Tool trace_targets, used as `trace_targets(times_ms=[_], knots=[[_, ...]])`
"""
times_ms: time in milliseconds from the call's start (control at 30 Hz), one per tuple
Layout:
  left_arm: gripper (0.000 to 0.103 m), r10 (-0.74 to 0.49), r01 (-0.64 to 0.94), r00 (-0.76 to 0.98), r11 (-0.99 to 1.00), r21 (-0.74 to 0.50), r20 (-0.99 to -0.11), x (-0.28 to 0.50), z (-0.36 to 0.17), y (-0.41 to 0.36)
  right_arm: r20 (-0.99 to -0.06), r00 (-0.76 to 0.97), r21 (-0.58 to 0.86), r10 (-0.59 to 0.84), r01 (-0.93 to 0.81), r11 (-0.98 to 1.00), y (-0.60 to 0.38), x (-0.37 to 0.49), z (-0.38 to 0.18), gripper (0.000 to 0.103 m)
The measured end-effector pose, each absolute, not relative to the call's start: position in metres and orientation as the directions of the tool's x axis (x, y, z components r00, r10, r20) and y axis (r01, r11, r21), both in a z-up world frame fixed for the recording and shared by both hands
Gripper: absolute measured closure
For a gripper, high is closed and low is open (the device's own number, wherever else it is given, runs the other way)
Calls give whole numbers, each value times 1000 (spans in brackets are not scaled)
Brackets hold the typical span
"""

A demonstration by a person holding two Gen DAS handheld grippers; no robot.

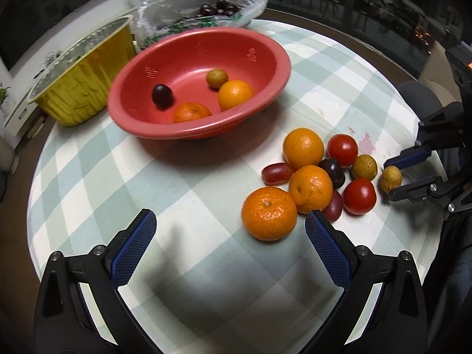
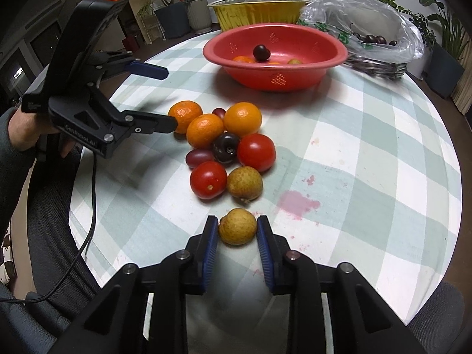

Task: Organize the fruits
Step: 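Close the right gripper on a small yellow-brown fruit, then close the left gripper on a tangerine while the right holds the yellow-brown fruit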

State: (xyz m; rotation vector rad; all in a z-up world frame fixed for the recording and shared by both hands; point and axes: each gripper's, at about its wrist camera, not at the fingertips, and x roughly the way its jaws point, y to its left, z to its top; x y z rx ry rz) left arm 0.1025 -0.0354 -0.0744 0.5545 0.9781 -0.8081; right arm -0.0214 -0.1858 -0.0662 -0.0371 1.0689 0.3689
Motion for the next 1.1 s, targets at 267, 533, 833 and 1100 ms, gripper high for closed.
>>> trace_targets(times_ms=[267,533,833,1100], knots=[[20,-362,851,249,525,24,-898,99,-85,-43,-860,425,156,283,-309,938,-187,-22,-66,74],[42,-400,878,204,479,-14,-894,97,-83,-43,-860,423,162,286,-305,938,-187,-21,-67,74],[64,-411,890,187,456,-24,-892,92,-84,-45,-860,423,163,286,-304,939,-188,-21,-67,74],[65,-409,879,200,477,-21,-891,89,-83,-41,-858,427,163,285,-300,940,-188,-21,-67,74]])
